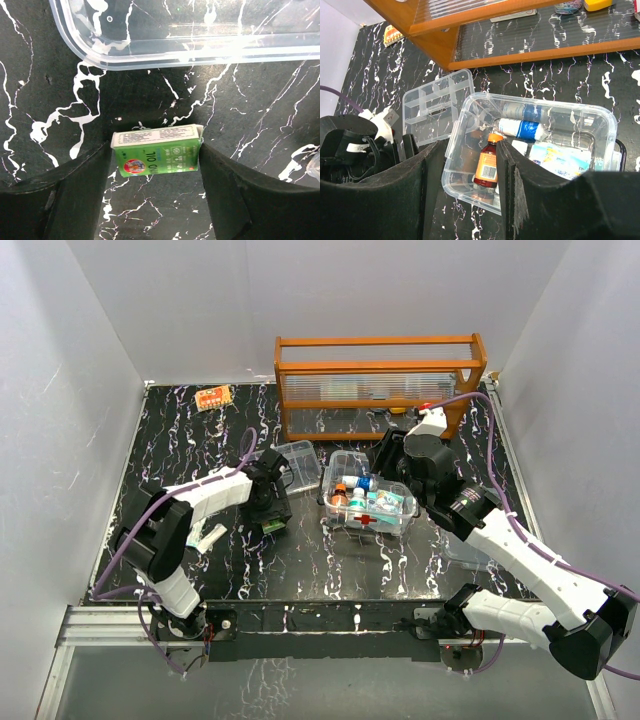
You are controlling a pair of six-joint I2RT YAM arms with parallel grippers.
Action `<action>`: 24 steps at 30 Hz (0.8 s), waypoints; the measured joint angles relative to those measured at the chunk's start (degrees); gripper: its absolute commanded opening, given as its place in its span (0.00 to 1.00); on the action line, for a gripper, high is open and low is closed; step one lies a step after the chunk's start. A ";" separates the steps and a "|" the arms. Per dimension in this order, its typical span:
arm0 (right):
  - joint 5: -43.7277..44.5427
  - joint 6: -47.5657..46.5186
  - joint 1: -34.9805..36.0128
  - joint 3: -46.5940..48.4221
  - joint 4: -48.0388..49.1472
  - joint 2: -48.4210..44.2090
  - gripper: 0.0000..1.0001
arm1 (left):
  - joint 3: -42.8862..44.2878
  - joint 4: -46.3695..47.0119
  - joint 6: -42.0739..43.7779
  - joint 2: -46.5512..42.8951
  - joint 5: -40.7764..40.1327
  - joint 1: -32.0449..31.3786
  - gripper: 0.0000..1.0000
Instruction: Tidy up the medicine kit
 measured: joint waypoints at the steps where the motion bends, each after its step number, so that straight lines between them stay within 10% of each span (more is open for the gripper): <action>1: 0.02 0.00 0.00 0.00 0.00 0.00 0.44 | 0.13 -0.26 0.04 0.17 -0.22 0.00 0.62; 24: 0.13 0.00 0.00 0.00 0.02 -0.61 0.44 | 10.80 -2.60 6.64 -3.13 -6.93 1.36 0.61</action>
